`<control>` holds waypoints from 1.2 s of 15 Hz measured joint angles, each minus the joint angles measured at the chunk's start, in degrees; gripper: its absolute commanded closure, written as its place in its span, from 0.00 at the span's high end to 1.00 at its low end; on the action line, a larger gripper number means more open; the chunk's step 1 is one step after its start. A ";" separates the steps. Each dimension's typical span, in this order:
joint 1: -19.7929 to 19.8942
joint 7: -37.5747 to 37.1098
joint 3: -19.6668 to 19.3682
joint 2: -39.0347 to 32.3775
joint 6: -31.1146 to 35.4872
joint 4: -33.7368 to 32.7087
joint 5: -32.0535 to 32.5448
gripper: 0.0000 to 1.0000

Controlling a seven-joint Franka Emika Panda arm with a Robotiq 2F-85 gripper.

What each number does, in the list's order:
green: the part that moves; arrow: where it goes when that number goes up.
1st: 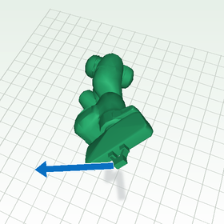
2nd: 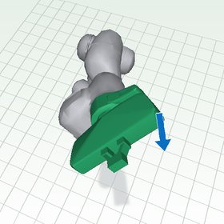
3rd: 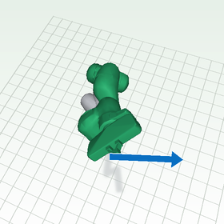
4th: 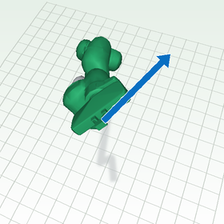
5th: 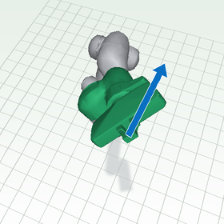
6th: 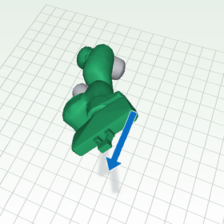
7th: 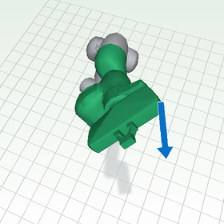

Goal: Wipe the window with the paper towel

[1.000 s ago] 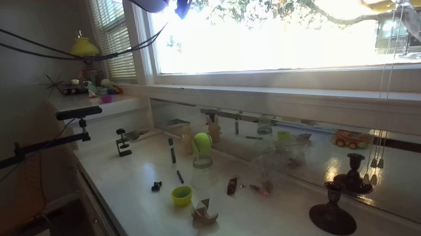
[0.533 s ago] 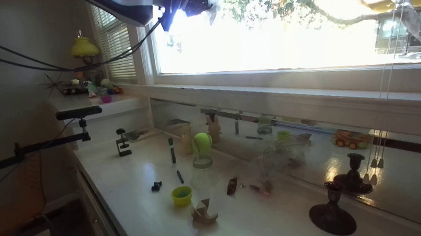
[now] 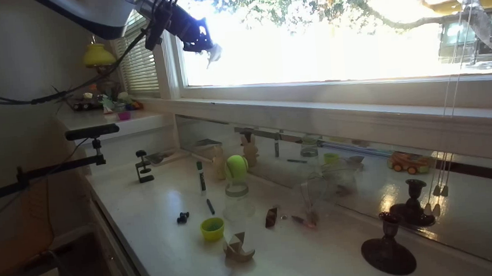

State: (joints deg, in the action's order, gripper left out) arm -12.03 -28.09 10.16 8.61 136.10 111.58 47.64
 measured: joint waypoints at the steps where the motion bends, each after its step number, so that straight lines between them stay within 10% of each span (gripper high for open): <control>1: -0.26 2.13 0.71 0.83 -1.72 1.23 -3.39 0.01; 18: -3.77 17.56 5.34 -5.04 5.63 14.07 -43.31 0.01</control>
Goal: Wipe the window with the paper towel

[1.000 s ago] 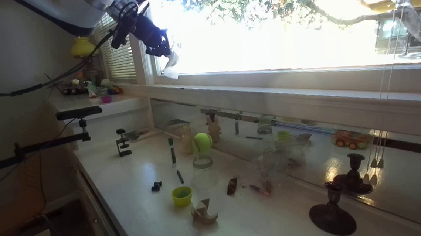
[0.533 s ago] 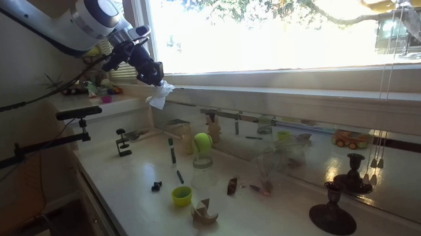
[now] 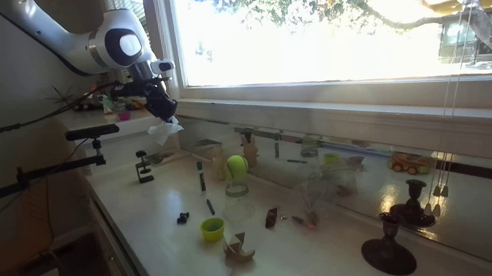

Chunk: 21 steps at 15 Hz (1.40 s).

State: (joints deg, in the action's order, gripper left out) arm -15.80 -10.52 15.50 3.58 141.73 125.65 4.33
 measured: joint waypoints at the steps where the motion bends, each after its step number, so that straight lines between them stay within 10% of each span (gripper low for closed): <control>1: -0.35 1.60 0.27 -0.83 -0.92 -0.25 -1.99 0.01; 21: -0.61 4.44 0.80 -2.78 -5.21 -1.00 -4.27 0.02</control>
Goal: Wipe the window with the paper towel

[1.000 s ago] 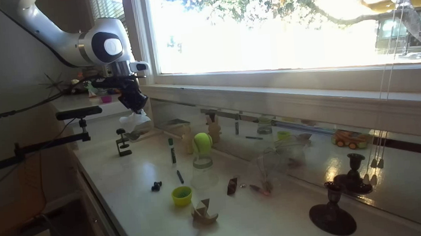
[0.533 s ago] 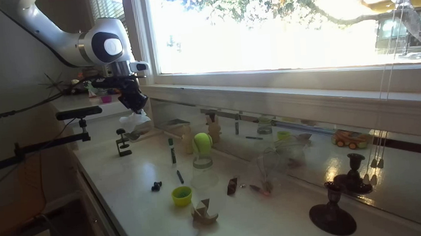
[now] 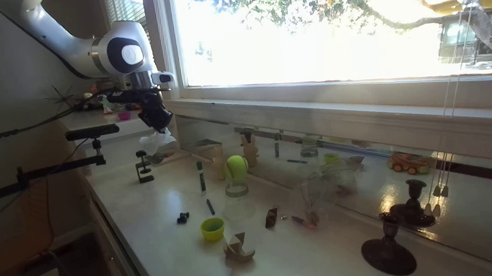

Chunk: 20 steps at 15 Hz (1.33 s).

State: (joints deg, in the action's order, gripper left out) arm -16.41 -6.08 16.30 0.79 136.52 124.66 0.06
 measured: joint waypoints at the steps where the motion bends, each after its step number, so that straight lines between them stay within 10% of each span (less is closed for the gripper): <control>1: 0.00 0.00 0.00 0.00 0.00 0.00 0.00 0.02; 4: 0.00 0.00 0.00 0.00 0.00 0.00 0.00 0.02; 5: 0.00 0.00 0.00 0.00 0.00 0.00 0.00 0.27; 16: 0.47 -5.90 -0.58 -2.48 1.21 1.94 0.50 0.98; 20: 0.48 -10.64 -0.95 -3.10 0.32 2.01 1.80 1.00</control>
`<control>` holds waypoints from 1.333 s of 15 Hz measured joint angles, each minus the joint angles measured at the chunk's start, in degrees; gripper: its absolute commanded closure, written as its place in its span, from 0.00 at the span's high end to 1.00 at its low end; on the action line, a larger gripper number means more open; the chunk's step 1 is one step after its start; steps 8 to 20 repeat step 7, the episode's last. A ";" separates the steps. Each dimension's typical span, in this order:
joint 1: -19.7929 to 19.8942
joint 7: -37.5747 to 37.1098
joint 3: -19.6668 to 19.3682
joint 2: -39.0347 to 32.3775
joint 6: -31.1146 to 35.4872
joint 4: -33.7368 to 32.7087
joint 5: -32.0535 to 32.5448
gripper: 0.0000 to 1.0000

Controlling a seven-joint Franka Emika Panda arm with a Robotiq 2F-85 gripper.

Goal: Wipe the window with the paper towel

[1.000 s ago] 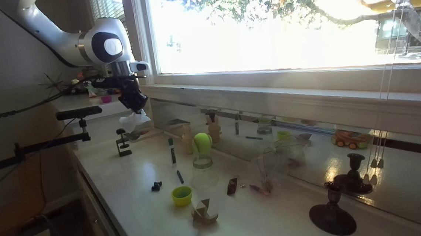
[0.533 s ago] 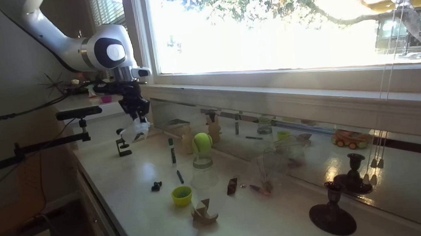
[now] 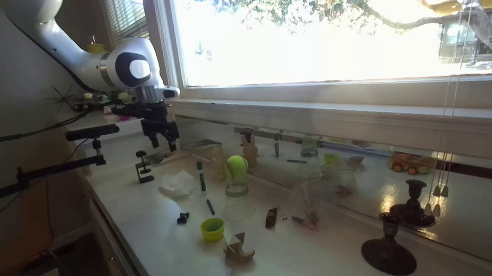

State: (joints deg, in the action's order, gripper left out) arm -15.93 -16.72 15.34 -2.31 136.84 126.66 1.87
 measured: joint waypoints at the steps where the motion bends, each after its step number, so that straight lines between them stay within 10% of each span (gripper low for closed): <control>1: 0.00 -1.43 -0.12 0.00 -0.42 0.00 0.71 1.00; 7: 0.08 -18.46 -1.20 1.42 -5.31 -0.06 5.30 1.00; 20: 0.08 -18.46 -1.20 1.42 -5.31 -0.06 5.30 1.00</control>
